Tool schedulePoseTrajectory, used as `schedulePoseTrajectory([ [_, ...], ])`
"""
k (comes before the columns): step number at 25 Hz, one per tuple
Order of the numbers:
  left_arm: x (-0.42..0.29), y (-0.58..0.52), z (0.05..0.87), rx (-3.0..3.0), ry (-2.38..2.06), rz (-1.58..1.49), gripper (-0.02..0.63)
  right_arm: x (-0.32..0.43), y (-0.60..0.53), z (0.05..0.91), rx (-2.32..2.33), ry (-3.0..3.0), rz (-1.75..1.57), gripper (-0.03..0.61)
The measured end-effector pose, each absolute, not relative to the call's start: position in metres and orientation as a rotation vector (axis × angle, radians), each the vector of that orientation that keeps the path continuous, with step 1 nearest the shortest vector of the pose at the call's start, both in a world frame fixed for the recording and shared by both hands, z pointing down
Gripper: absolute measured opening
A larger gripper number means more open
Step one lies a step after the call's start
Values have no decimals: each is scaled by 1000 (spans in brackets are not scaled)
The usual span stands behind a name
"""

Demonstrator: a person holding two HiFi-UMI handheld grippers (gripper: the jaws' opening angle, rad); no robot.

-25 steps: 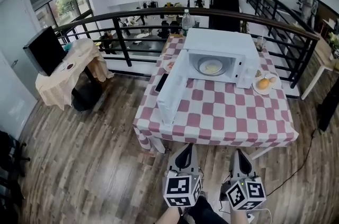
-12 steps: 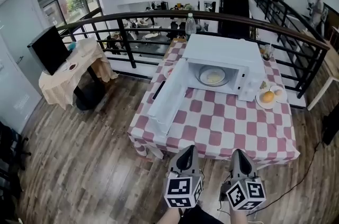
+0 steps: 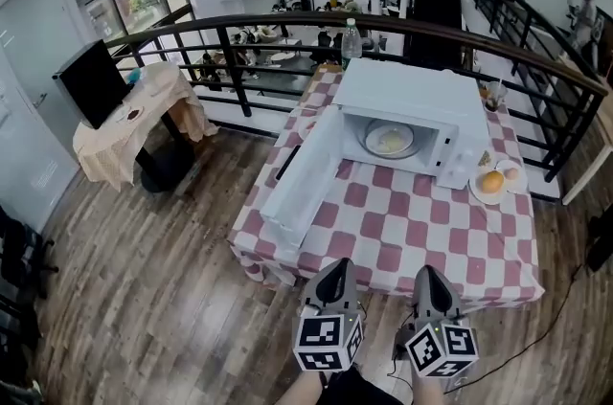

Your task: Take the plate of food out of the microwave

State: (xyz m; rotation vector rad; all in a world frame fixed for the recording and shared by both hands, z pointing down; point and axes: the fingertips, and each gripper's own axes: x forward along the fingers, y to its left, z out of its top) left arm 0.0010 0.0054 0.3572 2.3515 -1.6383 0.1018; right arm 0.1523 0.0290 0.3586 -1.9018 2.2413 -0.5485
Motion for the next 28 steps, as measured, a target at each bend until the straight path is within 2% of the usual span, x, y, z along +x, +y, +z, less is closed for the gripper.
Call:
schedulePoseTrajectory([
  [28,38,-148,388,2367,-1477,135,6,171,-113,384,-2009,2208,-601,12],
])
